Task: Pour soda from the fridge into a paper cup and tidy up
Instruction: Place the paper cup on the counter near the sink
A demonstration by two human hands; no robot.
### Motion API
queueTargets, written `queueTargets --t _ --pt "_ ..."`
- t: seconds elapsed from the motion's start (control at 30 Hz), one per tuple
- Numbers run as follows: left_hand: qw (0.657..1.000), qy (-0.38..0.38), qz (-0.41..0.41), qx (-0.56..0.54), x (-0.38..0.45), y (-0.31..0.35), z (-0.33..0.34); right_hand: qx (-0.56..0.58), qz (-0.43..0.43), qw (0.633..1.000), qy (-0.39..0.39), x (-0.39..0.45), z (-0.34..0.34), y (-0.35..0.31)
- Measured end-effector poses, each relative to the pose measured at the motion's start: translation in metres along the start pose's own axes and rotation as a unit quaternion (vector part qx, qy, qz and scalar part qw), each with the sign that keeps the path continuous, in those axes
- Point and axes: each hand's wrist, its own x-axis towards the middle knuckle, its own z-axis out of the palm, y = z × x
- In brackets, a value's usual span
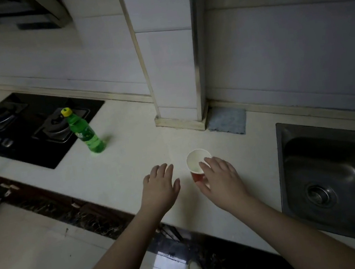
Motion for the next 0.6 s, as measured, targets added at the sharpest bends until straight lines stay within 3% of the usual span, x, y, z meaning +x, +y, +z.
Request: queueTargets --t 0.37,0.6 --pt "0.999 0.008 -0.045 0.03 -0.025 -0.035 -0.025 0.023 -0.061 0.998 -0.021 0.017 -0.008 -0.046" --pt "0.997 0.01 -0.069 0.023 -0.016 -0.094 -0.04 0.034 -0.1 0.994 -0.028 0.049 -0.001 -0.098"
